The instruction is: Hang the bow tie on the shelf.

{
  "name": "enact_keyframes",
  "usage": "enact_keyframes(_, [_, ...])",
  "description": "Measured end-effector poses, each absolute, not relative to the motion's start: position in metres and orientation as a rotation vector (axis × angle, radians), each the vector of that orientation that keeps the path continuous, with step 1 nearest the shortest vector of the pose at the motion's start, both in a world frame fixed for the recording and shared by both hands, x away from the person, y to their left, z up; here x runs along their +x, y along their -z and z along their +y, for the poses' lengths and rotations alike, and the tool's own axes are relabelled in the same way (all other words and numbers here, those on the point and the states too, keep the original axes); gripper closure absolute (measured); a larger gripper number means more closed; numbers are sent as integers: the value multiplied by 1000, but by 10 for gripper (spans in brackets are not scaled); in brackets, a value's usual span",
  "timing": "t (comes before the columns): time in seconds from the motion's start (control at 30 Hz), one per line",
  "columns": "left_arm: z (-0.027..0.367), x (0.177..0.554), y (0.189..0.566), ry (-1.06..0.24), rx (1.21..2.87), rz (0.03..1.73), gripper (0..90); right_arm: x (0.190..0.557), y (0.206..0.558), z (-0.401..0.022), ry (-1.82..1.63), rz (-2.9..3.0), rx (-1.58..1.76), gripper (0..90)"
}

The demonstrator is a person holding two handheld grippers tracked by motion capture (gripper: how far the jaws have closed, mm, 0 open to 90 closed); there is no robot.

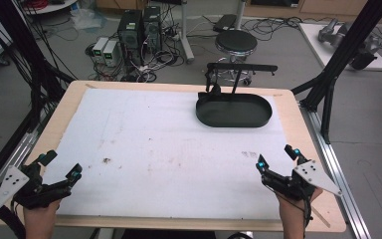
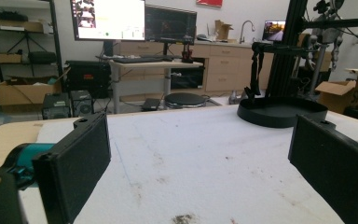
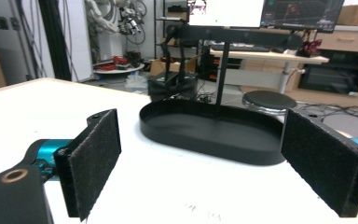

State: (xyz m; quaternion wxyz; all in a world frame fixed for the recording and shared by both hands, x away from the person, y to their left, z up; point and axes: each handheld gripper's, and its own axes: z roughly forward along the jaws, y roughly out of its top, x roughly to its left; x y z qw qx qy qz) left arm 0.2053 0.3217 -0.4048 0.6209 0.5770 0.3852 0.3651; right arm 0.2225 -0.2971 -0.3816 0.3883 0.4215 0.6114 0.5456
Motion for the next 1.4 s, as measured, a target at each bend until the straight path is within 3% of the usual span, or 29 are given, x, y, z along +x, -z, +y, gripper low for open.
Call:
enact_keyframes(0.37, [319, 206, 407, -842, 1331, 878, 61, 217, 413, -308, -1440, 1525, 1071, 118])
enact_keyframes(1.4, [320, 210, 412, -835, 1343, 888, 61, 203, 412, -317, -1458, 1470, 1078, 117])
